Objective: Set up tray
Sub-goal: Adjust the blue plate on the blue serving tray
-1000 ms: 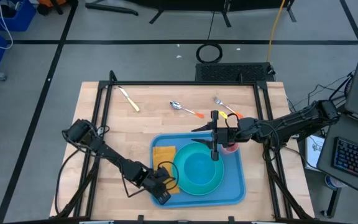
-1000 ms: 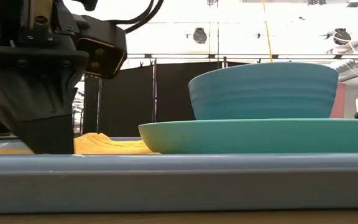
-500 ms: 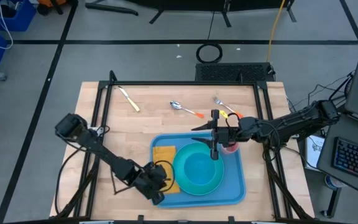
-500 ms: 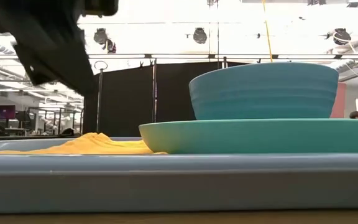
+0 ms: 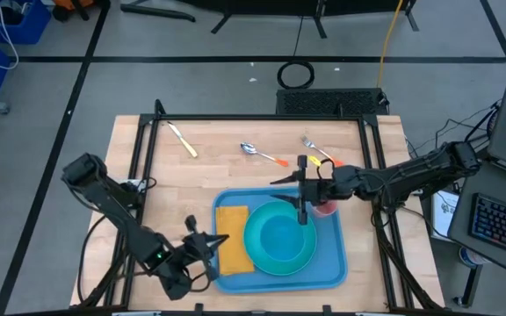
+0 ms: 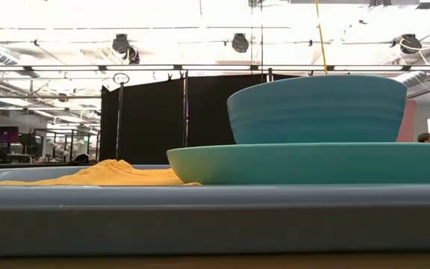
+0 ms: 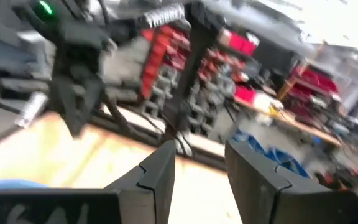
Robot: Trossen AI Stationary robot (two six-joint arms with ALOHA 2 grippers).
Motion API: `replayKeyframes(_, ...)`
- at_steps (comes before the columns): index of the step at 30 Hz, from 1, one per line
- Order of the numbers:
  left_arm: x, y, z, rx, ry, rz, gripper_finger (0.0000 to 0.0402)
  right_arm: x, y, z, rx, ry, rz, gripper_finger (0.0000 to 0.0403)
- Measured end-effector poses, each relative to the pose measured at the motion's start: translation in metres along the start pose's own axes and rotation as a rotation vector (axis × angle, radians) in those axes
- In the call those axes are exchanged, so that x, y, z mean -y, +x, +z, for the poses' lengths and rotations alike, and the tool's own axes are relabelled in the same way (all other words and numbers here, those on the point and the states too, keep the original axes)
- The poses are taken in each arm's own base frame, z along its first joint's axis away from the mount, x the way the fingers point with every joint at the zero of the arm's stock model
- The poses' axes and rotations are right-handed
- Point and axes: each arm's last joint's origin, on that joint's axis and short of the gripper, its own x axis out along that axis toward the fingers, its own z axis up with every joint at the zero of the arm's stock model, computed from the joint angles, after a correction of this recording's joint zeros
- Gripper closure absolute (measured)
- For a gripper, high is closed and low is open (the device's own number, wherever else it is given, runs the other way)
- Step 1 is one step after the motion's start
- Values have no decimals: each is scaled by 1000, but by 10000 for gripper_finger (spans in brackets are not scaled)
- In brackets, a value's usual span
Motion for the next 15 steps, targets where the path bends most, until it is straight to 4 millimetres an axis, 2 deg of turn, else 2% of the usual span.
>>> replayKeyframes(4,-7,1,10,20,48,23,373,11,0,-10,-123,33,-139,273)
replayKeyframes(7,-15,2,18,78,77,116,372,22,-1,-14,-205,52,-184,273)
replayKeyframes(12,-22,-1,17,150,199,275,371,42,1,-13,-338,43,-206,273)
replayKeyframes(15,-32,2,15,158,234,342,371,61,1,-8,-399,70,-253,273)
